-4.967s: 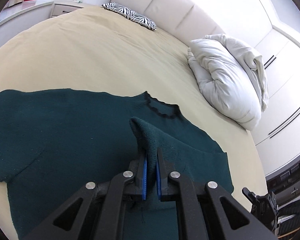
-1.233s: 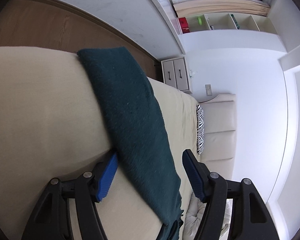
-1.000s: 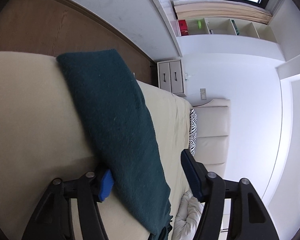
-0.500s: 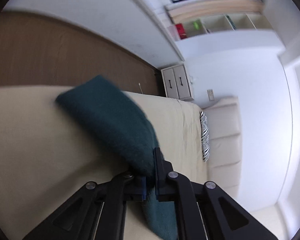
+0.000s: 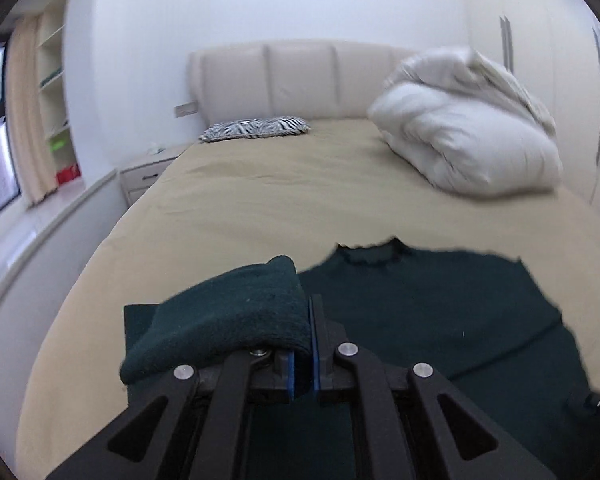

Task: Fold small clothes

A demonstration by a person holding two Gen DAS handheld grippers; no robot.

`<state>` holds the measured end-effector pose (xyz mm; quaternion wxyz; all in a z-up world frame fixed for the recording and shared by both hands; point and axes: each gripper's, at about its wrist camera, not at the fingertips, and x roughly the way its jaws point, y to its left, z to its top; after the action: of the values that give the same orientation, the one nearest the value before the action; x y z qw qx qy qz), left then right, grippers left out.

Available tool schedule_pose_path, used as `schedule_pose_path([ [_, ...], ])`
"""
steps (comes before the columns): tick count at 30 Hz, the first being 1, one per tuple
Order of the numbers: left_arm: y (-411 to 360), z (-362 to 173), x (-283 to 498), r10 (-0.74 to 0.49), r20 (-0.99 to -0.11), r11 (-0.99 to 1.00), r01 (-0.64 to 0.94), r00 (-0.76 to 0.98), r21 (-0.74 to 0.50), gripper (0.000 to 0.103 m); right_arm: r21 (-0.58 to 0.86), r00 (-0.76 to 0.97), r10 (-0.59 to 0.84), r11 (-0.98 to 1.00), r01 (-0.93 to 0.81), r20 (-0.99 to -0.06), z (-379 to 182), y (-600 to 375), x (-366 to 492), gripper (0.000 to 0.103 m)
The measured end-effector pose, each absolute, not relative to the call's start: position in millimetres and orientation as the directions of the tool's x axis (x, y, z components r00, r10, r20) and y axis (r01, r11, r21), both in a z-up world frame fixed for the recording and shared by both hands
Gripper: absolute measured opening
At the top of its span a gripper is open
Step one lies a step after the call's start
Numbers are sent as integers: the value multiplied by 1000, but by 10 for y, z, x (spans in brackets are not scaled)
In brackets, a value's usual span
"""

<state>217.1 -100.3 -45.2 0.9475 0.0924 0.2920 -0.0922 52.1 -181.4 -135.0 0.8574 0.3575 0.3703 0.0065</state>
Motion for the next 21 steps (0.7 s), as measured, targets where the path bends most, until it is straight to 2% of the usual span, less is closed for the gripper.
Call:
schedule_pose_path([
  [3,-1578,-913,2140,-79,-625,896,330,776,296,10,626,731,262,728,279,-631,-1383,-1977,487,54],
  [5,-1736,-1129,2034,-61,-646,867,362,761,343,14,625,732,252,724,291,-633,-1400,-2054,475,54],
  [7,-1766,-1257,1951,-41,-651,847,373,758,380,36,627,734,247,720,297,-632,-1420,-2115,479,54],
  [9,-1750,-1280,1862,-40,-643,834,380,765,400,48,624,734,244,722,299,-634,-1440,-2159,487,54],
  [11,-1791,-1286,1747,-25,-614,792,391,789,469,52,624,731,246,721,301,-637,-1460,-2164,511,54],
  [14,-1758,-1316,1591,-37,-603,765,411,797,496,66,623,727,250,723,299,-639,-1462,-2108,561,54],
  [15,-1734,-1320,1591,-37,-606,775,406,794,484,72,623,727,255,727,290,-637,-1451,-2075,589,54],
  [18,-1489,-1253,1728,-65,-657,868,368,751,334,73,598,721,252,755,270,-645,-1414,-1957,652,54],
  [21,-1088,-1107,1919,-173,-681,953,295,712,67,74,593,719,257,762,261,-646,-1397,-1902,671,54],
])
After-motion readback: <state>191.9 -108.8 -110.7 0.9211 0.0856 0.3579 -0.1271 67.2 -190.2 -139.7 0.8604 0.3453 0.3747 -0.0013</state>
